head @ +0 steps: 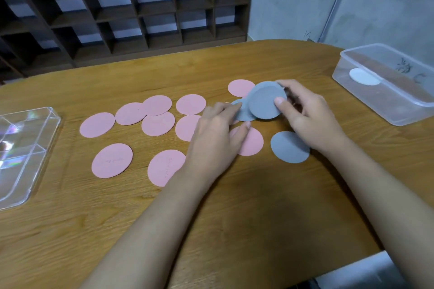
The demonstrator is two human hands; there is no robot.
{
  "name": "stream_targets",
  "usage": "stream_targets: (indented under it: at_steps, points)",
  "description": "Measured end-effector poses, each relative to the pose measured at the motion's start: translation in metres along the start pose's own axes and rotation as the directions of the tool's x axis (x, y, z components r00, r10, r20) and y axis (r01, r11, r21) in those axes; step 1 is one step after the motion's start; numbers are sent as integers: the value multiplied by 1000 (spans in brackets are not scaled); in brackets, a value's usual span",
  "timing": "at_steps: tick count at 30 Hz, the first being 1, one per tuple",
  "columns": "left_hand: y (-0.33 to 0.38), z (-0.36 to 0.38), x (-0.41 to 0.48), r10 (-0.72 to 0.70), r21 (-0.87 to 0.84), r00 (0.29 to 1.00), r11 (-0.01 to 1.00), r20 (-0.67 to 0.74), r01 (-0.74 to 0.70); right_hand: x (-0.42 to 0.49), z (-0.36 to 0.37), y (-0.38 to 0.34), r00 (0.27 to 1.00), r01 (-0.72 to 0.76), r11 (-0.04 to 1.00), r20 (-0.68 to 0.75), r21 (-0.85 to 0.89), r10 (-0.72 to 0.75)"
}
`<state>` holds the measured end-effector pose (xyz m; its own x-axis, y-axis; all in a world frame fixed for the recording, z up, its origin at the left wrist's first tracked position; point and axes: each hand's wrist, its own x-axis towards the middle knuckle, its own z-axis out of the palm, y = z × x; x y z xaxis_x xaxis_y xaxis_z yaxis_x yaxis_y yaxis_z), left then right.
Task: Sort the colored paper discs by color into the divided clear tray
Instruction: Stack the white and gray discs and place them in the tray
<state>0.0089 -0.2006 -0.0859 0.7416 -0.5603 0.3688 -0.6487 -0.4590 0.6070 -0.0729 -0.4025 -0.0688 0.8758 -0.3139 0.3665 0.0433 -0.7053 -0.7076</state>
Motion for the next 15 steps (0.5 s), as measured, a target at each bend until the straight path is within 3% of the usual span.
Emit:
stream_targets:
  at_steps: [3,6,15]
  points:
    - [-3,-2,1,43,91,985,994,168,-59,2,-4,3,995,-43,998,-88,53,47]
    - [-3,-3,1,36,184,974,980,225,-79,4,-5,6,989,-74,995,-127,59,81]
    - [-7,-15,5,-56,259,998,965,32,46,3,-4,2,989,-110,994,-100,-7,108]
